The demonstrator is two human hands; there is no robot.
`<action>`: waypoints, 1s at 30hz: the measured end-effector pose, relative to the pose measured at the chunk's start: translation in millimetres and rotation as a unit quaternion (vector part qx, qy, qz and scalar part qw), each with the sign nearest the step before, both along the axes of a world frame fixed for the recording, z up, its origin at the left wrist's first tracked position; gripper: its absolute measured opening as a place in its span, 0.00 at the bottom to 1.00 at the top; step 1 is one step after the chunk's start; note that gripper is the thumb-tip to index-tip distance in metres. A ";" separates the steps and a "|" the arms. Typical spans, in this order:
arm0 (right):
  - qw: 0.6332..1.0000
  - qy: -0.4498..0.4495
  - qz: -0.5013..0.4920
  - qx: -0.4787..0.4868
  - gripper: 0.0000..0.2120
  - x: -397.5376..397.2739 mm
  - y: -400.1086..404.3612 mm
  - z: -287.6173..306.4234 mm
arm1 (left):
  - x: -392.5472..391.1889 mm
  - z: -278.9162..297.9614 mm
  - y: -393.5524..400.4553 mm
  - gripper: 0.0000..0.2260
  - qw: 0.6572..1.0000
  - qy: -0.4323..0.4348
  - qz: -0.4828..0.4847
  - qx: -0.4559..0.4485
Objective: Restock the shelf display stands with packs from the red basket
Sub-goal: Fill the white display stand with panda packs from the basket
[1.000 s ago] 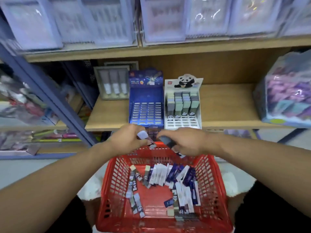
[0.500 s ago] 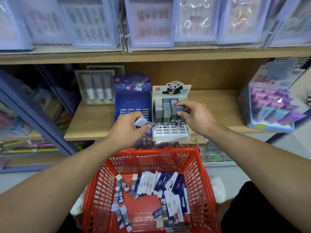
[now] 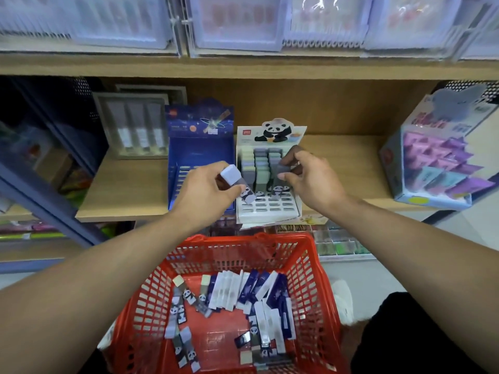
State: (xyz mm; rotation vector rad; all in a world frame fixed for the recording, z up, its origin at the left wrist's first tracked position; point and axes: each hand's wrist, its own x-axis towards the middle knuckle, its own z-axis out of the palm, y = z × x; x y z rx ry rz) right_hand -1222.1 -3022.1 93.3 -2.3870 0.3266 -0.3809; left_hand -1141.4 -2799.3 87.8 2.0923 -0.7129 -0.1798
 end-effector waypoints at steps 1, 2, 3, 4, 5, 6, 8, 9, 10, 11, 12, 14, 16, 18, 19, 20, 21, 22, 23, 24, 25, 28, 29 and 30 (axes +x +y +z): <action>1.000 0.003 0.000 0.003 0.07 -1.5 -1.5 -1.1 | -0.3 -0.5 -0.4 0.05 1.000 0.001 0.000 0.002; 1.000 0.006 0.000 0.007 0.07 -2.9 -3.2 -1.8 | -0.3 -1.2 -1.2 0.06 1.000 0.003 0.003 0.002; 1.000 0.007 -0.001 0.011 0.08 -4.2 -4.4 -1.9 | -0.2 -2.1 -1.8 0.06 1.000 0.006 0.005 0.001; 1.000 0.005 -0.004 0.014 0.09 -5.2 -5.3 -1.2 | 0.4 -3.2 -2.5 0.06 1.000 0.008 0.007 0.000; 1.000 0.003 -0.006 0.017 0.10 -6.2 -5.6 -0.5 | 0.5 -4.3 -3.2 0.05 1.000 0.011 0.008 -0.001; 1.000 0.001 -0.007 0.019 0.11 -6.7 -5.8 0.1 | 0.3 -5.0 -3.5 0.05 1.000 0.016 0.010 -0.004; 1.000 -0.001 -0.008 0.013 0.10 -7.1 -5.2 0.4 | -0.1 -5.0 -3.8 0.04 1.000 0.026 0.013 -0.011; 1.000 0.000 -0.007 0.011 0.09 -7.0 -4.4 0.2 | -0.7 -4.1 -4.0 0.04 0.999 0.029 0.014 -0.012; 1.000 0.000 -0.005 0.012 0.08 -6.8 -3.4 -0.1 | -1.4 -2.9 -4.0 0.04 0.999 0.029 0.015 -0.012; 1.000 -0.001 -0.004 0.015 0.08 -6.5 -2.2 -0.4 | -2.1 -1.8 -4.3 0.04 0.999 0.030 0.017 -0.013; 1.000 -0.002 -0.002 0.018 0.08 -6.1 -1.7 -1.1 | -2.7 -0.9 -4.5 0.04 0.999 0.030 0.018 -0.014; 1.000 -0.001 0.001 0.021 0.08 -5.3 -1.8 -2.6 | -3.4 0.2 -4.6 0.04 0.999 0.030 0.019 -0.014; 1.000 0.005 0.007 0.017 0.07 -5.0 -1.9 -4.0 | -4.1 1.1 -4.2 0.04 0.999 0.030 0.020 -0.013; 1.000 0.006 0.014 0.008 0.07 -4.3 -1.8 -5.1 | -4.1 1.6 -3.4 0.05 0.999 0.030 0.023 -0.014; 1.000 0.006 0.016 0.006 0.07 -3.8 -1.4 -5.0 | -4.2 2.1 -2.8 0.05 0.999 0.031 0.024 -0.016; 1.000 0.007 0.017 0.005 0.06 -3.6 -1.2 -4.5 | -4.0 2.5 -2.3 0.05 0.999 0.033 0.025 -0.018; 1.000 0.010 0.017 0.003 0.06 -3.7 -0.9 -3.5 | -3.9 3.0 -2.0 0.05 0.999 0.033 0.026 -0.019; 1.000 0.014 0.019 0.001 0.06 -3.7 -1.4 -2.7 | -3.5 3.4 -1.8 0.05 0.999 0.033 0.027 -0.019; 1.000 0.020 0.020 -0.003 0.05 -4.1 -1.6 -1.9 | -3.3 3.7 -1.6 0.05 0.999 0.032 0.028 -0.018; 0.999 0.026 0.022 -0.007 0.05 -4.6 -2.5 -1.7 | -3.1 3.9 -1.4 0.04 0.999 0.032 0.029 -0.017; 0.999 0.030 0.024 -0.008 0.05 -5.1 -3.4 -1.0 | -2.9 4.1 -1.0 0.04 0.999 0.032 0.031 -0.016; 0.999 0.024 0.022 -0.019 0.03 -5.0 -5.7 -0.1 | -1.8 3.4 0.0 0.04 0.999 0.035 0.030 -0.014; 0.999 0.019 0.020 -0.037 0.01 -4.9 -5.8 0.5 | -1.7 3.0 0.3 0.04 0.999 0.036 0.029 -0.014; 0.998 0.013 0.020 -0.065 0.03 -4.1 -6.3 0.1 | -1.8 2.2 -0.1 0.04 0.999 0.036 0.027 -0.015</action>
